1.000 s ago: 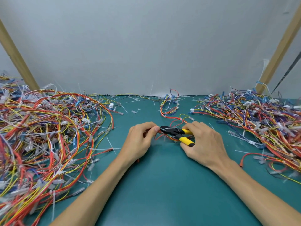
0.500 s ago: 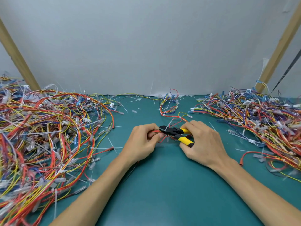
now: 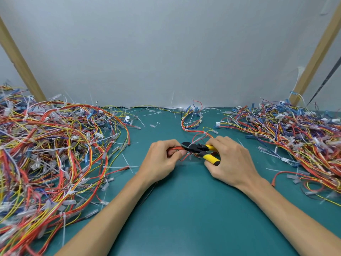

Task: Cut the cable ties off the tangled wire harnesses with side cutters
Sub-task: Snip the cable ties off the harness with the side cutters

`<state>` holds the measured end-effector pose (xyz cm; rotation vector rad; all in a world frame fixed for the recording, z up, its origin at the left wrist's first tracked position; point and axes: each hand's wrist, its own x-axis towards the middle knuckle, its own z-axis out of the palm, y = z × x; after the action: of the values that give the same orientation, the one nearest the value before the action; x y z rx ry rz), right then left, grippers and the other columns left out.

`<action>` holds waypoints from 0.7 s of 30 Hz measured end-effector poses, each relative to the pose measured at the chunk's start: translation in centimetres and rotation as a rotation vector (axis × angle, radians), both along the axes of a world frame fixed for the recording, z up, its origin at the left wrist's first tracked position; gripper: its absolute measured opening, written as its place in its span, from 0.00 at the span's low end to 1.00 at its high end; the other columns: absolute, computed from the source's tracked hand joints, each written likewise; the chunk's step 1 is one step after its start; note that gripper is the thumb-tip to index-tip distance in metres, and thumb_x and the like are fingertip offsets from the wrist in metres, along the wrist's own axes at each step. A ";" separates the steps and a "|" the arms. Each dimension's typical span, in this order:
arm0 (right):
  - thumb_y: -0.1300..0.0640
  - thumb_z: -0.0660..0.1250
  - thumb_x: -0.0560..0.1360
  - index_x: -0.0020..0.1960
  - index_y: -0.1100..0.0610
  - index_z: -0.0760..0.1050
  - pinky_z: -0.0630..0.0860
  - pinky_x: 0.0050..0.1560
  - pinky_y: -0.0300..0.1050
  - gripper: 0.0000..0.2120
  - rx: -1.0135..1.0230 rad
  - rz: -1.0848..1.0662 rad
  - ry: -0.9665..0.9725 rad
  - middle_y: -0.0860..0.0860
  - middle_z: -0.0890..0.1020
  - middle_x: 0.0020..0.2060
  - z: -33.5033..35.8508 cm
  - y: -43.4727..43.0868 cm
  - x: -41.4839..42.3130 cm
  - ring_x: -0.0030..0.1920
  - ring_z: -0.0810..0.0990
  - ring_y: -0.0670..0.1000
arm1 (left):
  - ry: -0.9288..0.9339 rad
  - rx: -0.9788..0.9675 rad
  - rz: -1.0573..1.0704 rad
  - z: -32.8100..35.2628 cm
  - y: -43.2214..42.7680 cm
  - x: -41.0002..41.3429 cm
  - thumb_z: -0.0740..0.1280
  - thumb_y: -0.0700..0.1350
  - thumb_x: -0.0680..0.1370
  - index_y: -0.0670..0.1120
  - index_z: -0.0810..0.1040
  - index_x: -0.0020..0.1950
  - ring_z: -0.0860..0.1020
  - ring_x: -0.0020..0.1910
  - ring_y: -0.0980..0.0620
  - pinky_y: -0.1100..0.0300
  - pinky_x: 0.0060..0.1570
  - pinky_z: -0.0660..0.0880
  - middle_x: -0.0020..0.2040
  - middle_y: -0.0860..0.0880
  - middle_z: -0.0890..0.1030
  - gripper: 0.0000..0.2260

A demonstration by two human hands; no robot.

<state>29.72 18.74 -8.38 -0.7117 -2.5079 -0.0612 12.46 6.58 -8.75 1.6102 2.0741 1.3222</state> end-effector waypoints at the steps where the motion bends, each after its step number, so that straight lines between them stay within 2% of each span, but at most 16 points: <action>1: 0.47 0.67 0.63 0.42 0.50 0.73 0.62 0.33 0.41 0.10 0.005 -0.006 0.003 0.45 0.74 0.33 0.0 0.1 0.0 0.38 0.74 0.52 | -0.003 0.000 0.002 0.0 0.0 0.0 0.70 0.45 0.77 0.52 0.77 0.34 0.61 0.27 0.55 0.67 0.29 0.61 0.25 0.54 0.63 0.11; 5: 0.46 0.65 0.63 0.37 0.49 0.71 0.64 0.29 0.42 0.08 0.016 -0.033 0.027 0.45 0.73 0.28 0.3 -0.1 0.0 0.33 0.74 0.52 | -0.008 0.001 0.001 -0.1 0.0 0.0 0.70 0.46 0.77 0.49 0.78 0.35 0.61 0.28 0.55 0.66 0.29 0.60 0.25 0.54 0.63 0.10; 11: 0.48 0.68 0.64 0.43 0.50 0.73 0.64 0.33 0.42 0.10 0.010 0.005 -0.012 0.45 0.74 0.34 0.0 -0.1 0.0 0.38 0.74 0.52 | 0.005 -0.005 -0.014 -0.1 -0.1 -0.1 0.70 0.44 0.77 0.52 0.77 0.35 0.62 0.27 0.56 0.67 0.29 0.61 0.25 0.55 0.63 0.10; 16: 0.46 0.65 0.64 0.36 0.50 0.71 0.65 0.28 0.43 0.08 0.021 -0.017 0.023 0.46 0.73 0.29 0.3 -0.2 -0.2 0.33 0.73 0.52 | 0.004 -0.002 -0.013 -0.1 0.0 -0.1 0.70 0.45 0.77 0.52 0.76 0.34 0.61 0.27 0.55 0.66 0.29 0.60 0.25 0.54 0.62 0.12; 21: 0.49 0.67 0.63 0.39 0.50 0.72 0.61 0.30 0.41 0.08 0.042 -0.013 0.016 0.45 0.73 0.31 0.2 -0.3 0.0 0.35 0.74 0.52 | -0.005 -0.001 -0.015 -0.1 -0.1 -0.1 0.70 0.44 0.77 0.53 0.76 0.34 0.61 0.27 0.55 0.67 0.29 0.61 0.26 0.54 0.62 0.12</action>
<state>29.67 18.44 -8.19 -0.7088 -2.4797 -0.1128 12.37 6.52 -8.81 1.6180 2.0554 1.3190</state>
